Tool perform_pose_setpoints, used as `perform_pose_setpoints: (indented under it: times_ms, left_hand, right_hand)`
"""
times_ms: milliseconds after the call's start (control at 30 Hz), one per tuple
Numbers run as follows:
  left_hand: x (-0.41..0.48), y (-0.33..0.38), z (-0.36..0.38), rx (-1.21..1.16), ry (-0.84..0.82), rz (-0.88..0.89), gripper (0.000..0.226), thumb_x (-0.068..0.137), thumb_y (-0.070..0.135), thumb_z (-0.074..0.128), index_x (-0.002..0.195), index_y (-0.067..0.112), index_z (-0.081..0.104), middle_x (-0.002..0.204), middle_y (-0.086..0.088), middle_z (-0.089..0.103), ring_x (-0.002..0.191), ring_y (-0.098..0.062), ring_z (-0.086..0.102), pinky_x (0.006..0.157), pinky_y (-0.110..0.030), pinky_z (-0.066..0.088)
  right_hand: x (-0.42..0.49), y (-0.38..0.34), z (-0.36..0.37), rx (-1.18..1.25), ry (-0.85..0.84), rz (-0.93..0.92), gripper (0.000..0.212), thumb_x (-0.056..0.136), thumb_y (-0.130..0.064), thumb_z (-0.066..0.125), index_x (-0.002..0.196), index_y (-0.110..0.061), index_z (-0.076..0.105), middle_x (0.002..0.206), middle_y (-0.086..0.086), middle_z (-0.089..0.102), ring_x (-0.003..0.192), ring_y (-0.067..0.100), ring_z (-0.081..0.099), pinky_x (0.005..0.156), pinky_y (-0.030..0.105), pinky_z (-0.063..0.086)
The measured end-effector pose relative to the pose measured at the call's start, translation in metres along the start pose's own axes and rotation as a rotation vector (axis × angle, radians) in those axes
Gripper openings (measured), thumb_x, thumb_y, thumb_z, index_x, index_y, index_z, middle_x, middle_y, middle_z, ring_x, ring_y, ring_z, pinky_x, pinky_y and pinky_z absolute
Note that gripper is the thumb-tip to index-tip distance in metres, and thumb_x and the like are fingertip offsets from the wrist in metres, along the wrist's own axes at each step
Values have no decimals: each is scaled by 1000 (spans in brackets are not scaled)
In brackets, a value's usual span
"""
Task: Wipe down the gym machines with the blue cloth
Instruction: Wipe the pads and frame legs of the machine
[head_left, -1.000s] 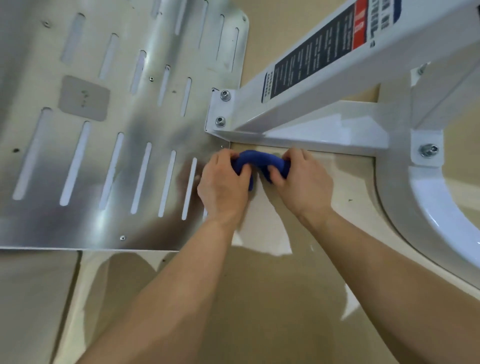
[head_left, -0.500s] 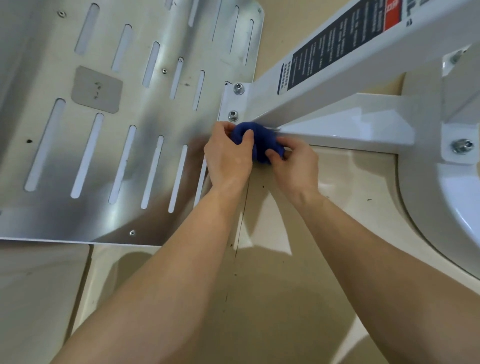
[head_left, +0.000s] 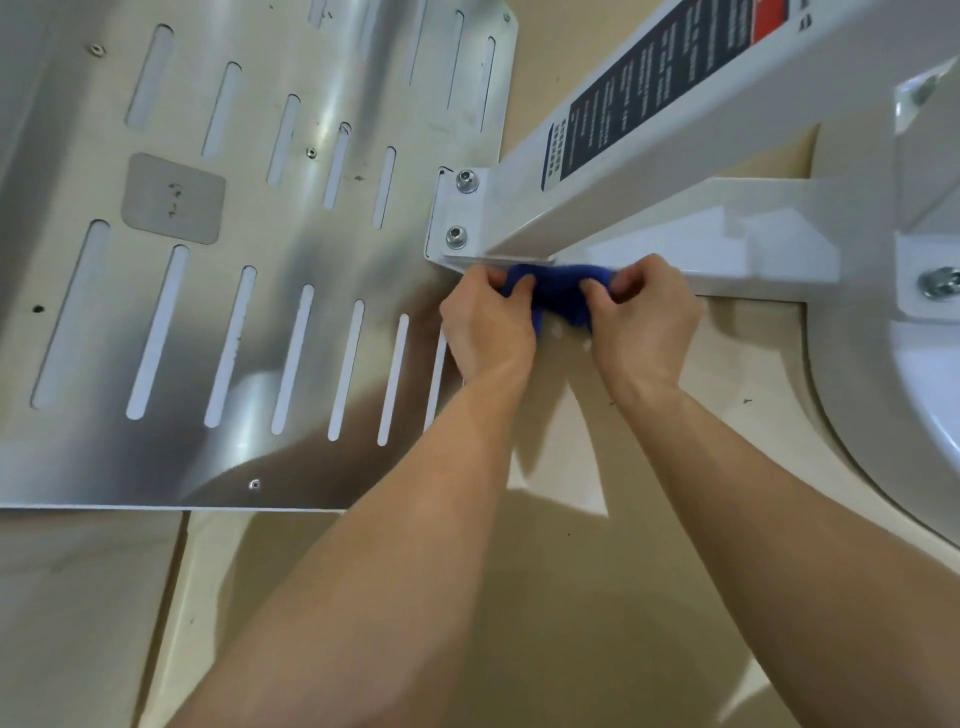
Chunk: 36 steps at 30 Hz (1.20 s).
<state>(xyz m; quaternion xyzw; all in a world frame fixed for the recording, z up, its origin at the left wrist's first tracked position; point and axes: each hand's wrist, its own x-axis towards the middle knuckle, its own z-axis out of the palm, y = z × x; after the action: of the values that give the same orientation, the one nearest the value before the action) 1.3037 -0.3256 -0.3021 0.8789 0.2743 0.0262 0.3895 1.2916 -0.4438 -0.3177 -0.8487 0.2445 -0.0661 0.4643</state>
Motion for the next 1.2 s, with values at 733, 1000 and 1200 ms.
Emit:
perform_pose_setpoints:
  times_ms: [733,1000,1200]
  left_hand:
    - [-30,28,44,2,-112,79,21,85,37,70,80,20,60,82,6,66,83,-18,61,75,-30,45]
    - [-24,20,17,-72,-115,87,14,85,31,70,88,19,63,79,13,62,74,-8,58,70,-21,40]
    - [-42,16,13,-83,-306,83,10,92,25,64,95,17,59,85,8,62,84,-13,59,73,-20,43]
  right_hand:
    - [22,25,-66,-200,55,-59,15,85,-22,70,80,-11,60,83,3,63,80,21,59,80,36,51]
    - [15,14,-48,-141,-16,-56,16,86,-21,68,79,-12,56,82,2,60,76,20,56,77,38,50]
    - [-11,17,-56,65,-199,87,24,84,-21,76,105,-23,64,74,-8,61,67,1,58,64,10,42]
